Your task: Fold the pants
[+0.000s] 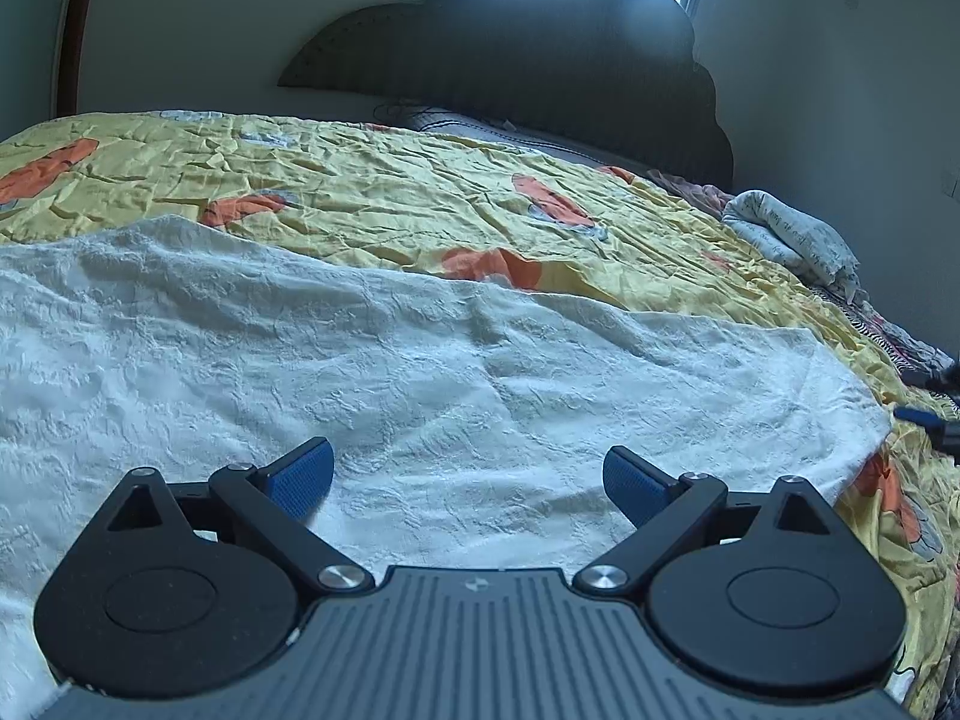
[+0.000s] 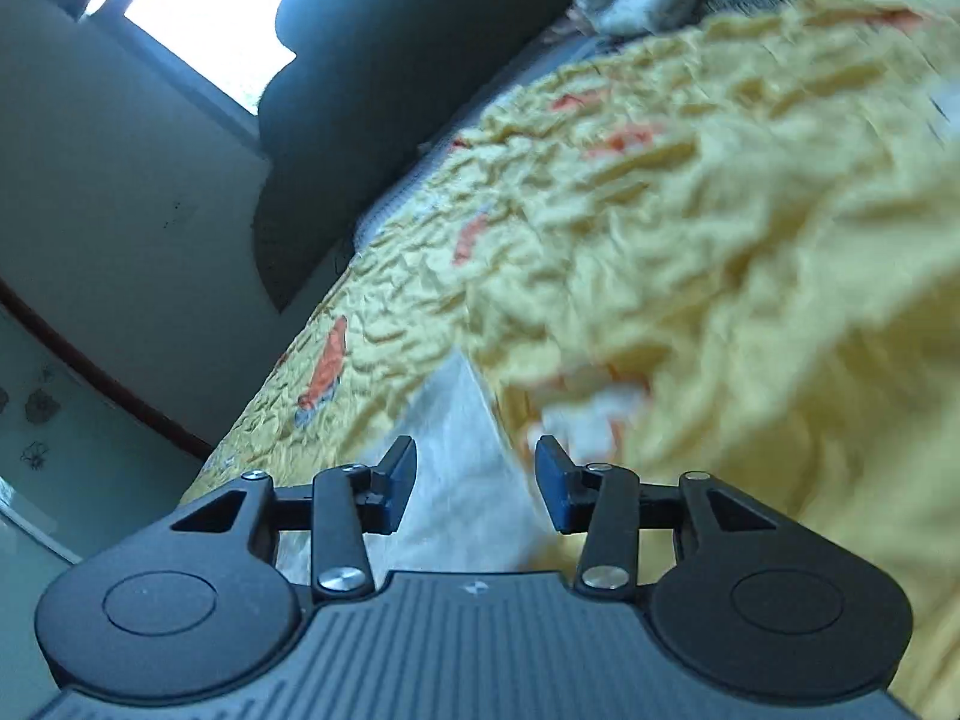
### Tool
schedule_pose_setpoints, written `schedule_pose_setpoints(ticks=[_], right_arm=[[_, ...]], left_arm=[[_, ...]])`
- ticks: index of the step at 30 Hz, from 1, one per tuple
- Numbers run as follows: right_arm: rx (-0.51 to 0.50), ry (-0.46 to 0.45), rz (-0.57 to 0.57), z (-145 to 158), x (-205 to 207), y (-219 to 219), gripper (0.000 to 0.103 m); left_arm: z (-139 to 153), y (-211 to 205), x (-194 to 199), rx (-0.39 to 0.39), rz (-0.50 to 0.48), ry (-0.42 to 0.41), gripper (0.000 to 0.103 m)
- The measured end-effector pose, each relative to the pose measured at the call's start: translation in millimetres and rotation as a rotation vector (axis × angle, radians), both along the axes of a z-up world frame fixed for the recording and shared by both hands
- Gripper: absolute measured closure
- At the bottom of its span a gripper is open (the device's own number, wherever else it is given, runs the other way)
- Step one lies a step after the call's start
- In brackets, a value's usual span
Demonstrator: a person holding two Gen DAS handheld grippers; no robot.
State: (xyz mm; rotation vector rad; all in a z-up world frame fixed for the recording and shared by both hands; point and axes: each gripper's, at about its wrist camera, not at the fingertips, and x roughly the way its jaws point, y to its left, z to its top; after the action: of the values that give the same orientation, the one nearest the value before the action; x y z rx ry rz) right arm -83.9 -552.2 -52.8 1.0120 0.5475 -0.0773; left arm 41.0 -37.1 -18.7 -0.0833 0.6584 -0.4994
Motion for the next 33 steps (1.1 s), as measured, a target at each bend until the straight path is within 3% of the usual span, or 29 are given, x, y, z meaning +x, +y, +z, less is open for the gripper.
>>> schedule_pose_setpoints(ticks=[4,7,13,20,22,24,27,31,33], right_arm=[[0.071,0.077,0.0,-21.1,8.4,13.2,0.06],[0.2,0.038,0.016,-32.3,17.9,22.9,0.058],[0.194,0.041,0.096,-27.7,31.5,51.2,0.052],[0.383,-0.129,-0.233,-52.7,21.0,13.4,0.053],[0.306,-0.109,-0.209,-45.2,27.9,22.1,0.053],[0.156,-0.052,-0.183,-32.7,35.2,34.2,0.053],[-0.067,0.029,-0.189,-18.8,42.9,48.0,0.081],[-0.281,0.044,-0.143,-7.0,49.4,66.1,0.085],[-0.509,0.048,-0.101,7.5,56.4,90.0,0.086]], left_arm=[[0.0,-0.2,-0.9,0.004,0.0,-0.001,0.005],[0.5,0.3,-1.5,0.002,0.002,-0.001,0.005],[0.2,2.1,-2.8,-0.003,0.019,-0.003,0.005],[0.2,0.2,-4.1,0.011,0.022,-0.007,0.005],[0.2,0.4,-4.5,0.013,0.026,-0.008,0.005],[0.6,0.1,-4.6,0.018,0.026,-0.008,0.005],[6.6,2.0,-4.5,0.021,0.069,0.011,0.007],[34.1,3.1,3.5,-0.154,0.045,0.129,0.005],[52.4,-9.5,11.8,-0.221,-0.007,0.148,0.005]])
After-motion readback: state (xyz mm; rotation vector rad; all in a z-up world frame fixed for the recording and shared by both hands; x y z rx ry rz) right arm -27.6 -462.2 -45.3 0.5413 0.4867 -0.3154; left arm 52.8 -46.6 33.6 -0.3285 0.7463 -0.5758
